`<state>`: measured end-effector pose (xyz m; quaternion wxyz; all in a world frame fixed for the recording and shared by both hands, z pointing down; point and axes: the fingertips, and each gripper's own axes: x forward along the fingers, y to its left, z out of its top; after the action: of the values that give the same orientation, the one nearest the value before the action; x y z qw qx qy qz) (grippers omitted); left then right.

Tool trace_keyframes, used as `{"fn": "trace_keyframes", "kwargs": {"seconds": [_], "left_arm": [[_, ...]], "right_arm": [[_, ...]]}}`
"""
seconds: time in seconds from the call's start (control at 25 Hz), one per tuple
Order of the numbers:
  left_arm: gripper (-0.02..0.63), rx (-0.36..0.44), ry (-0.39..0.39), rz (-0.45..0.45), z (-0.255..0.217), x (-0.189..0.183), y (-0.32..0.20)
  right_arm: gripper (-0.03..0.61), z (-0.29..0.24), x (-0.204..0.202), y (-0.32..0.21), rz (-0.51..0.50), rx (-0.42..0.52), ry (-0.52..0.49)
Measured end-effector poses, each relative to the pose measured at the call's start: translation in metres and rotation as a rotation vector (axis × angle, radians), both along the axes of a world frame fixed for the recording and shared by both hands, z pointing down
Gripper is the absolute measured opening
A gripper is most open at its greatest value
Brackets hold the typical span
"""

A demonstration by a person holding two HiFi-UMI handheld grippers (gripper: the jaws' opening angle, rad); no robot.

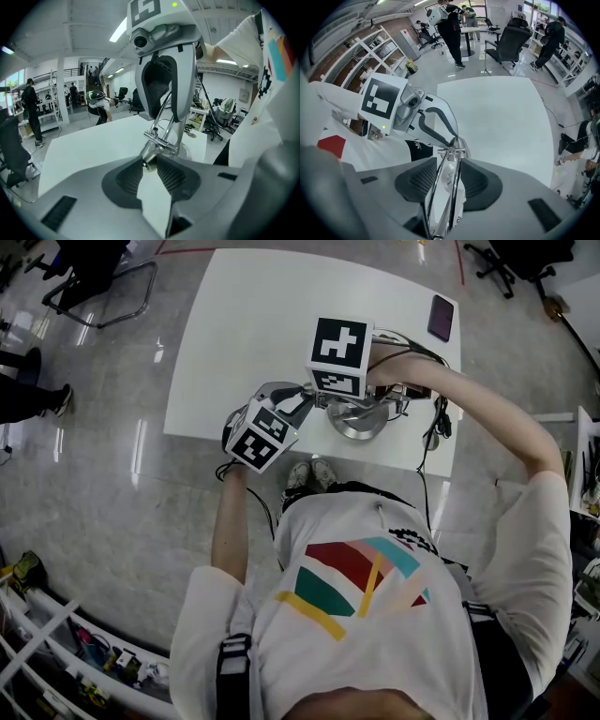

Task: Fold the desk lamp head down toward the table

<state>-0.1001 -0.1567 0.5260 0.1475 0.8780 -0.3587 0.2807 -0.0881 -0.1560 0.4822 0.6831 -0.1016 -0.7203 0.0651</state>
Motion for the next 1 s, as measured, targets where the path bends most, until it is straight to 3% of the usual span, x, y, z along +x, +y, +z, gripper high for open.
{"fn": "trace_keyframes", "kwargs": {"seconds": [0.44, 0.48, 0.56, 0.64, 0.68, 0.88, 1.0], "left_arm": [[0.141, -0.019, 0.018, -0.048, 0.003, -0.005, 0.002], [0.141, -0.027, 0.054, -0.057, 0.003, -0.006, 0.003], [0.137, -0.043, 0.226, -0.092, -0.008, -0.011, 0.003], [0.137, -0.033, 0.418, -0.168, -0.030, -0.026, 0.000], [0.137, -0.006, 0.457, -0.209, -0.041, -0.035, -0.002], [0.137, 0.230, 0.434, -0.288, -0.130, -0.044, -0.029], [0.137, 0.390, 0.469, -0.242, -0.204, -0.020, -0.040]], "right_arm": [[0.155, -0.002, -0.003, -0.003, 0.071, -0.075, -0.078], [0.155, -0.005, -0.004, -0.003, 0.077, -0.072, -0.089], [0.154, -0.017, -0.007, -0.006, 0.078, -0.051, -0.136], [0.153, -0.048, -0.013, -0.013, 0.108, -0.027, -0.244], [0.153, -0.069, -0.015, -0.018, 0.140, -0.020, -0.321], [0.153, -0.173, -0.003, -0.034, 0.355, 0.052, -0.792], [0.153, -0.223, 0.035, -0.046, 0.561, 0.170, -1.122]]}}
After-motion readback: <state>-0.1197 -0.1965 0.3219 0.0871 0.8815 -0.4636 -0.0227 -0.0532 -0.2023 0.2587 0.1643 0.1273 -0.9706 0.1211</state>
